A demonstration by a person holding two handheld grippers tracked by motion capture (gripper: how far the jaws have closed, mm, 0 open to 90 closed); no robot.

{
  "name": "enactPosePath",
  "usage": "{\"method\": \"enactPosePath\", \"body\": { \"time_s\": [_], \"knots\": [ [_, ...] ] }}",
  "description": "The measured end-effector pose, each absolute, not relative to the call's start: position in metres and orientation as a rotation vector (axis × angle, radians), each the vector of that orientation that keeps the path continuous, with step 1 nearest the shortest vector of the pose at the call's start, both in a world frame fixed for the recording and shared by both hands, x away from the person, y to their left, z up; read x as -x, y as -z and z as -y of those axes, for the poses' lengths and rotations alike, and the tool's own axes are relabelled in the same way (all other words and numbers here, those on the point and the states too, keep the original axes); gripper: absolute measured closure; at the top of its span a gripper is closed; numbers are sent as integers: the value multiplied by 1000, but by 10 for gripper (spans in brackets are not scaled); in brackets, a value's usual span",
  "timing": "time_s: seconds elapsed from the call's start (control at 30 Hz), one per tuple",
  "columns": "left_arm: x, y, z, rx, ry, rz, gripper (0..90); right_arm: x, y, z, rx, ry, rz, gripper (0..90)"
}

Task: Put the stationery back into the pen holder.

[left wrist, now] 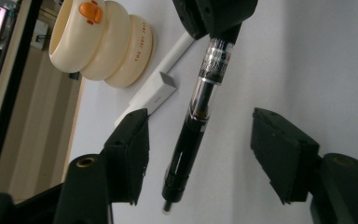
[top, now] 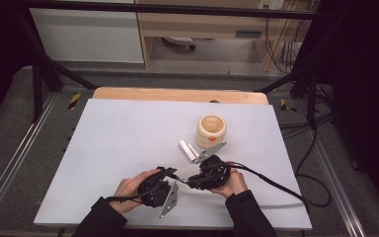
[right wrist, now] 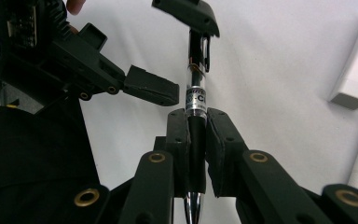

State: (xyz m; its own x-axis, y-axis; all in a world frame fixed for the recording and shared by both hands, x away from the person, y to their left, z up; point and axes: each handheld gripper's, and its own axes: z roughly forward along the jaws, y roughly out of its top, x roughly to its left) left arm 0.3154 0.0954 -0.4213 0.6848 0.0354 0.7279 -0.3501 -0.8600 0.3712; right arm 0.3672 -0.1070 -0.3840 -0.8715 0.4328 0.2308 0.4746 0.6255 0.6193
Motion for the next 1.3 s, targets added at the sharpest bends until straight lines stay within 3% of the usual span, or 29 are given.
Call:
{"method": "enactPosePath", "body": {
  "time_s": [0.83,1.3],
  "knots": [
    [-303,434,-74,-2327,-1259,444,730,-363,382,108,771,1083,2782,805],
    [-299,437,-73,-2313,-1330,476,782,-364,381,109,771,1091,2775,796]
  ]
}}
